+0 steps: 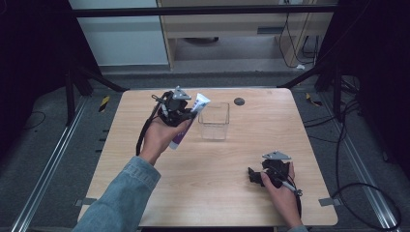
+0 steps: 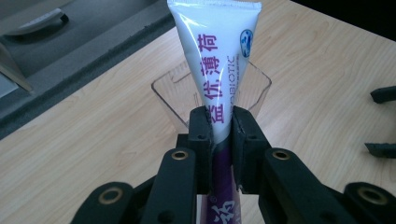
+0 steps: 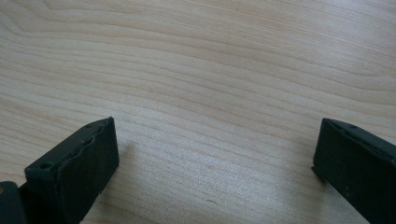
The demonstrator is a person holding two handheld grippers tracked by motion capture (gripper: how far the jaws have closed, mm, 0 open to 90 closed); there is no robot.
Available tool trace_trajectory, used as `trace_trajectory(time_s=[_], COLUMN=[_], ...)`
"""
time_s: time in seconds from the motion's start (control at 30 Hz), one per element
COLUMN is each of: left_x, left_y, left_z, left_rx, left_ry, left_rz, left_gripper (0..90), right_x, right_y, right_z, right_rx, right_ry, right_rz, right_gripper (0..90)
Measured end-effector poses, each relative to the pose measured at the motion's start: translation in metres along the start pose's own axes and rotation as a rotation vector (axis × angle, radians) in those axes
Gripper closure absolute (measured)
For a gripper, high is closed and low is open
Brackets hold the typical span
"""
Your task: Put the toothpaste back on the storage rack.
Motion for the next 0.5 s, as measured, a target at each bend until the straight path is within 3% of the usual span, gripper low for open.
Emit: trace_trajectory(time_s=[0.5], left_x=[0.012], left_y=[-0.026], left_z=[-0.005], left_rx=[-0.037], left_ry=[-0.023], left_rz=[0.006], left_gripper=[79.5], right_x=[0.0], right_y=[0.0], right_z=[0.0], right_rx=[0.0], right_ry=[-0.001], right_rz=[0.0], right_gripper=[0.3])
Point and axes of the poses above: each handheld gripper's, and its own axes: z roughly backward along the jaws, y roughly out of its underside, x roughly to its left, the point moved 7 cm from there along -z, roughly forward along the jaws, and after that the axes turned 14 degrees about -z, right-handed, at the moved point
